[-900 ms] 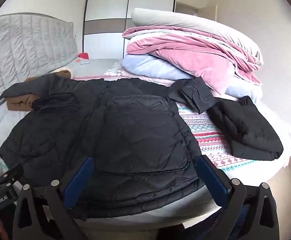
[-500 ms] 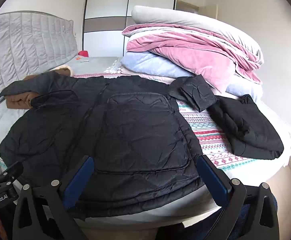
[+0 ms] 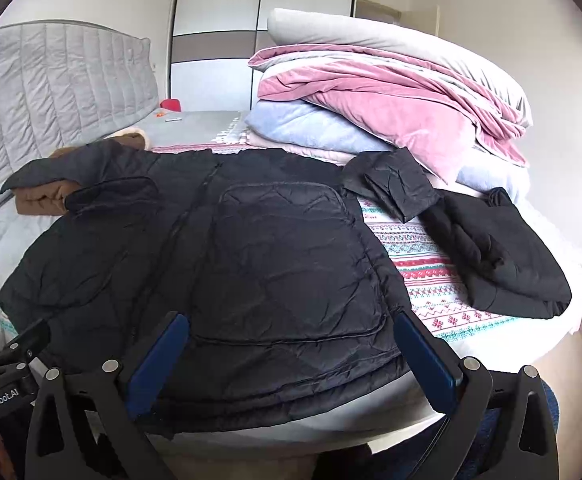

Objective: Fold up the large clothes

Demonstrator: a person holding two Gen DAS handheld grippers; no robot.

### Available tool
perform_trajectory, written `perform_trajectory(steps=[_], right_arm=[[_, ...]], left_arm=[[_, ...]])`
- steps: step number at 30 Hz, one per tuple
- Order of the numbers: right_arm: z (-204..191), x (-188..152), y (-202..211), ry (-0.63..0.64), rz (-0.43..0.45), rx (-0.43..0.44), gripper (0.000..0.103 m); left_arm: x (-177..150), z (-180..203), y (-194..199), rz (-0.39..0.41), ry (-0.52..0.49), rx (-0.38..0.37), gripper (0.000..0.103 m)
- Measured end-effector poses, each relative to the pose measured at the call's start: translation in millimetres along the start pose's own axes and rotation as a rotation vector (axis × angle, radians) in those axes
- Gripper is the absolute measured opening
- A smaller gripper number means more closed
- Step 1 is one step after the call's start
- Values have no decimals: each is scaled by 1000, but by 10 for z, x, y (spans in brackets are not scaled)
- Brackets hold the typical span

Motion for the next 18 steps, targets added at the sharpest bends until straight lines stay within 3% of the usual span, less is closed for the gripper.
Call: perform_trajectory(steps=[10, 18], right_arm=[[12, 19, -26, -38, -69, 53, 103], [1, 7, -58, -34, -75, 64, 103]], left_arm=[[9, 21, 52, 83, -11, -19, 103], [8, 56, 10, 27, -36, -16, 103]])
Point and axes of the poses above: each gripper's, at about its wrist camera, not at the fingertips, and y roughly against the way its jaws point, z to its right, x to its top, the point moved 1 cm from there along -y, roughly the way its jaws point, and after that the axes turned 1 degree about -y, right-handed, at the moved point
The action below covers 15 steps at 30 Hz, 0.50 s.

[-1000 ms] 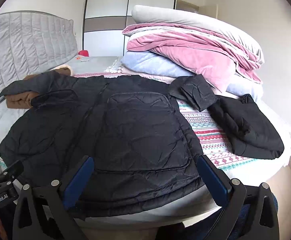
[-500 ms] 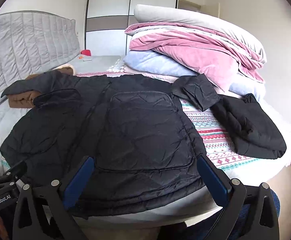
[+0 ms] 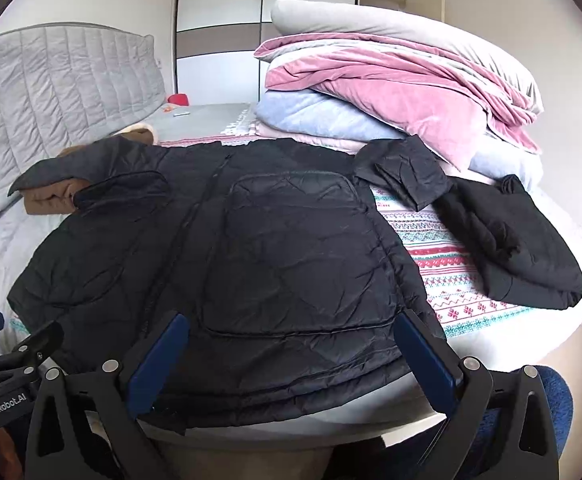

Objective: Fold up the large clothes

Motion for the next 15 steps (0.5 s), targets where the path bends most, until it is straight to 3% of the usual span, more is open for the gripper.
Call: perform_trajectory(steps=[15], right_arm=[[72, 3, -85, -15, 8, -15, 103]], left_arm=[[-11, -20, -95, -33, 0, -33, 103]])
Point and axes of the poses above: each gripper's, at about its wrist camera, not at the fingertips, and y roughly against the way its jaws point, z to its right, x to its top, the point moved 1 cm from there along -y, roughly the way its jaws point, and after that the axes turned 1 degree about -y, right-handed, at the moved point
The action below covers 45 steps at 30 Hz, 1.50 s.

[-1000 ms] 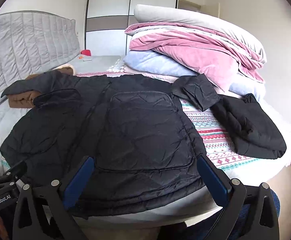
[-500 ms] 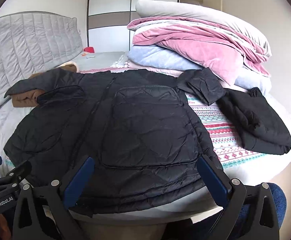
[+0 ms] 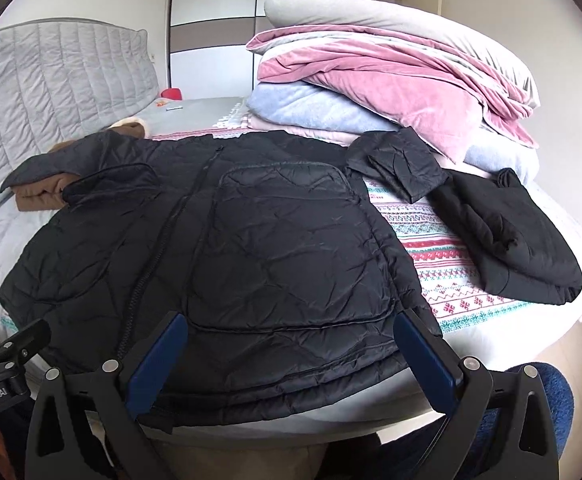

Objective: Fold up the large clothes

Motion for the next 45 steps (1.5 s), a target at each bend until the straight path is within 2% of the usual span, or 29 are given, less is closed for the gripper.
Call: perform_trajectory(steps=[3, 5, 7, 8, 9, 11, 12, 17, 19, 20, 21, 22, 24, 27, 31, 36, 40, 42, 43, 45], right_arm=[[35, 7, -79, 4, -10, 7, 103], [129, 7, -218, 3, -35, -4, 103], [332, 22, -406, -27, -63, -74, 103], [431, 26, -474, -41, -76, -109, 103], [615, 47, -580, -70, -90, -136, 103], [904, 84, -750, -132, -133, -103, 103], [1057, 91, -827, -181, -157, -76, 103], [1529, 49, -1152, -381, -269, 71, 102], [1514, -5, -1191, -379, -324, 97, 85], [1489, -30, -1213, -372, -342, 104, 58], [1472, -35, -1229, -371, -353, 120, 27], [1467, -36, -1240, -376, -353, 147, 12], [1497, 10, -1202, -389, -325, 183, 8], [1582, 128, -1015, -397, -272, 177, 6], [1754, 297, -859, -405, -213, 126, 5], [1796, 260, -925, -416, -241, 110, 5], [1781, 315, -932, -424, -253, 142, 9], [1837, 431, -903, -420, -231, 125, 21], [1877, 501, -912, -413, -219, 114, 28], [1931, 702, -956, -412, -196, 113, 76]], left_arm=[[5, -11, -9, -6, 6, -18, 103], [28, -71, -74, -44, 30, -85, 103], [70, -206, -139, -88, 81, -162, 103], [95, -271, -121, -73, 105, -163, 103], [134, -359, -73, -37, 117, -130, 103], [211, -487, 3, 13, 122, -64, 103], [253, -562, 14, 17, 132, -56, 103], [335, -813, -86, -8, 206, -101, 103], [356, -852, -125, -3, 229, -84, 103], [369, -853, -157, -8, 240, -91, 103], [372, -863, -203, -23, 253, -98, 103], [380, -864, -247, -35, 262, -96, 103], [398, -861, -299, -45, 258, -89, 103], [463, -835, -367, -58, 230, -92, 103], [548, -864, -452, -73, 227, -101, 103], [590, -919, -587, -118, 241, -121, 103], [648, -929, -597, -107, 245, -135, 103], [729, -931, -617, -107, 275, -127, 103], [799, -954, -643, -115, 314, -151, 103], [928, -987, -684, -104, 408, -220, 103]])
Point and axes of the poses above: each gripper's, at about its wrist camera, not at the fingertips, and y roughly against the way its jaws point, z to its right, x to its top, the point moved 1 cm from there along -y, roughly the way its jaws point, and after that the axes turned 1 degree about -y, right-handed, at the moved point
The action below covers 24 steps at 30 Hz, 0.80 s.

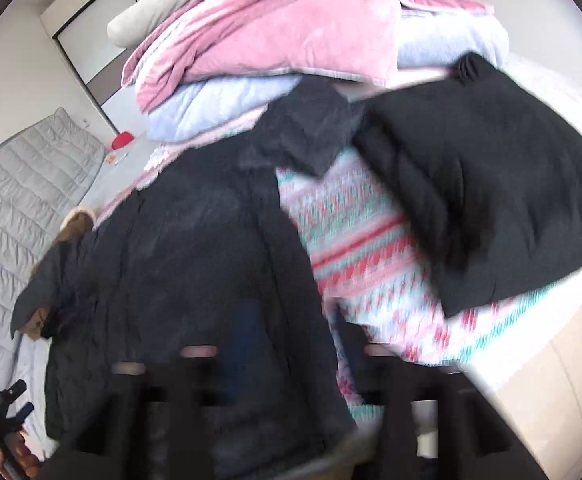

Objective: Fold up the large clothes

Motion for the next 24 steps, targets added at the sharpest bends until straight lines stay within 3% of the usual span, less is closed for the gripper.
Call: perform_trajectory(steps=[2, 3, 7, 9, 11, 13, 16, 19, 21, 22, 23, 24], right_arm=[[-4, 277, -101, -17, 37, 85, 88], [26, 402, -223, -48, 26, 90, 88], [113, 782, -812, -140, -38, 53, 88], [94, 919, -1094, -139, -50, -36, 88], [-98, 994, -1157, -15, 30, -154, 88], [-460, 1033, -1231, 218, 121, -284, 88], [-843, 986, -1523, 496, 154, -406, 88], [-830, 1051, -1917, 541, 104, -517, 87], [-828, 1097, -1977, 582, 154, -580, 86], [-868, 1093, -2044, 666, 186, -629, 86], [-867, 1082, -2099, 717, 191, -658, 83], [-868, 1045, -2238, 793, 167, -702, 70]], left_arm=[[153, 52, -50, 9, 59, -41, 103], [241, 131, -118, -8, 44, -12, 103], [577, 516, -417, -23, -66, 21, 103], [718, 660, -530, 4, -102, 48, 103], [858, 808, -688, 30, -134, 58, 103], [949, 907, -900, 47, -155, 51, 103], [983, 939, -1230, 58, -186, 79, 103], [968, 859, -1470, -23, -175, 80, 103], [999, 847, -1511, -44, -160, 31, 103], [1013, 860, -1506, -33, -169, 21, 103], [1023, 886, -1504, -19, -194, 25, 103], [1036, 907, -1513, -9, -231, 41, 103]])
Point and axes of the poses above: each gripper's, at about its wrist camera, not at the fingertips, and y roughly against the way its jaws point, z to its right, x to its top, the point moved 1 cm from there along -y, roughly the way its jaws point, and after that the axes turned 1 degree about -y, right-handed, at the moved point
